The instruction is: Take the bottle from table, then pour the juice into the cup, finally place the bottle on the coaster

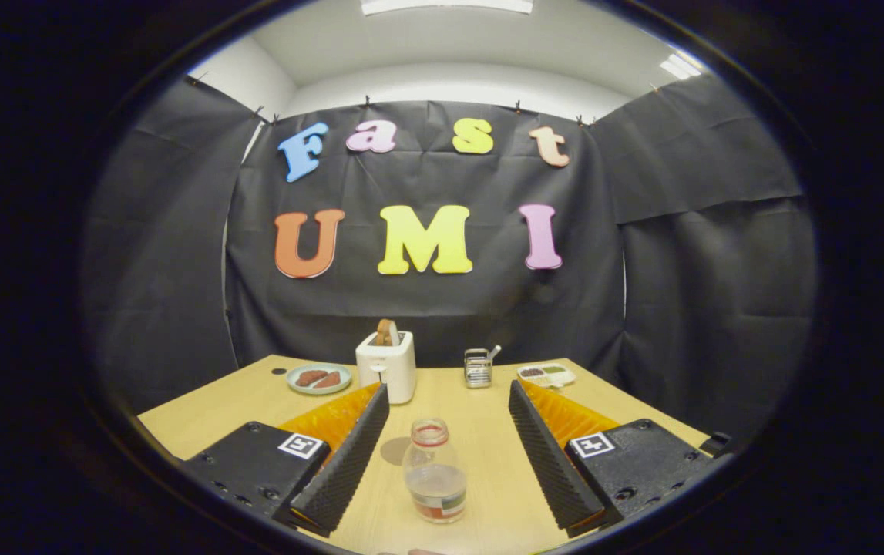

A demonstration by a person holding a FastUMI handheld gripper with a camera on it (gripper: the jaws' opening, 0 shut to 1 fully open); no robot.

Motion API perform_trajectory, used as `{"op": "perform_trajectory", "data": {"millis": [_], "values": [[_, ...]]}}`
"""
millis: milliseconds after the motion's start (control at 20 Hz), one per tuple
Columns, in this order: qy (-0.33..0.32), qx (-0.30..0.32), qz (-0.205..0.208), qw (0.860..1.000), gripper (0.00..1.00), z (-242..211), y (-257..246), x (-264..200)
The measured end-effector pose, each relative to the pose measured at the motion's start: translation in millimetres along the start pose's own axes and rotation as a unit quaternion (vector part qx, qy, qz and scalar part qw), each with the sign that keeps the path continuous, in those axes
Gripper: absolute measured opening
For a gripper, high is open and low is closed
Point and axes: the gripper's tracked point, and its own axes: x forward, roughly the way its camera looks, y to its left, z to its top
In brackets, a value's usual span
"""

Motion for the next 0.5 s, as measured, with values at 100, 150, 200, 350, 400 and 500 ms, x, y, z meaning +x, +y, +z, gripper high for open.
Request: {"op": "perform_trajectory", "data": {"millis": [100, 150, 200, 350, 400, 500], "values": [[0.008, -0.001, 0.007, 1.000, 1.00, -16.4, 3.0, 5.4], [0.010, 0.000, 0.012, 1.000, 1.00, -24.1, 5.1, 8.1], [0.010, -0.001, 0.014, 1.000, 1.00, -30.2, 5.5, 9.8], [0.005, 0.003, 0.024, 1.000, 1.00, -47.8, 9.9, 14.2], [0.006, 0.002, 0.024, 1.000, 1.00, -55.1, 10.3, 16.2], [0.014, -0.002, 0.022, 1.000, 1.00, -69.0, 11.4, 21.4]]}}
